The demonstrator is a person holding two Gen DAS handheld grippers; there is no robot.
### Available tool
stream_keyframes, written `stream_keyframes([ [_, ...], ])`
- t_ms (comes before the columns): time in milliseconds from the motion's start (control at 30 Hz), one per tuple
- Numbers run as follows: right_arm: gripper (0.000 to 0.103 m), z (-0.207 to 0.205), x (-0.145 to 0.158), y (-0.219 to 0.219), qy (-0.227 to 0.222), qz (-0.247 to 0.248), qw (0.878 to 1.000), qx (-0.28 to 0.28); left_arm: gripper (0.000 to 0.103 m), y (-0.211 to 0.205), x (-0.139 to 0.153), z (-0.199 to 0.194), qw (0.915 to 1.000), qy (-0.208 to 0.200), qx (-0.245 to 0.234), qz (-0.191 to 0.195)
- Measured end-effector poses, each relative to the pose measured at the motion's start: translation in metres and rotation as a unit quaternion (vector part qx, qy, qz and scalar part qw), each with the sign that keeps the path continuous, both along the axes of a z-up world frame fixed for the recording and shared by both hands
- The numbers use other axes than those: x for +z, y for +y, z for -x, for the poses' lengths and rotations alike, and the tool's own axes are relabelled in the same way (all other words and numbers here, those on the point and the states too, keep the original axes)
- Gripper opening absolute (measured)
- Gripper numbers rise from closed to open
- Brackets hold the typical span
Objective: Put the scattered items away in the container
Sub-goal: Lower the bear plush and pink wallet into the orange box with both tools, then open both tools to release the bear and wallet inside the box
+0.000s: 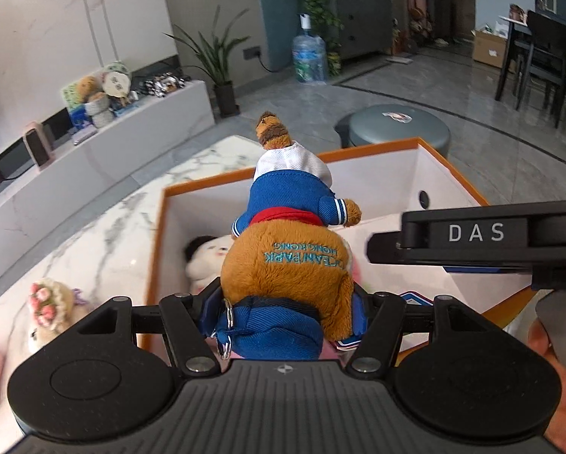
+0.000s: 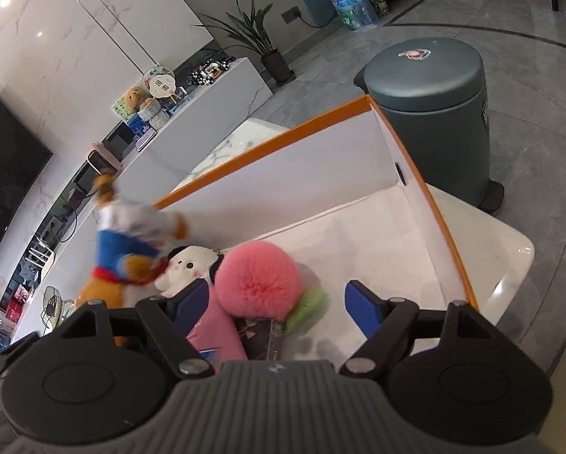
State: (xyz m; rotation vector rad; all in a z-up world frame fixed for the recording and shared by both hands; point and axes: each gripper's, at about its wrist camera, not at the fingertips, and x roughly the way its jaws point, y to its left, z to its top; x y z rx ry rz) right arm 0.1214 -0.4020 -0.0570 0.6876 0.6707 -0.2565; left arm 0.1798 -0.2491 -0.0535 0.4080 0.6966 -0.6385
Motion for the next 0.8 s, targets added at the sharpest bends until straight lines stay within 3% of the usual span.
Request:
stream_keyframes([
  [233,0.081,0.011,0.017,-0.008,-0.043,0.029,0.999,-0.017,0.074,-0.02,-0.019,-0.006,0.9978,0.063,-0.016,0.006],
  [333,0.081,0.01,0.015,-0.015,-0.038,0.027,0.999,-0.027,0.074,-0.027,-0.024,-0.006,0.9959,0.084,-0.029,0.014],
  [500,0.081,0.011,0.008,-0.018,-0.025,0.014,0.999,-0.031,0.075,-0.04,-0.038,-0.006,0.9951,0.093,-0.032,0.001],
  [800,0.081,0.007,0.006,-0.014,-0.016,0.019,0.999,-0.026,0.079,-0.04,-0.037,-0.006,0.9943,0.105,-0.019,0.004],
])
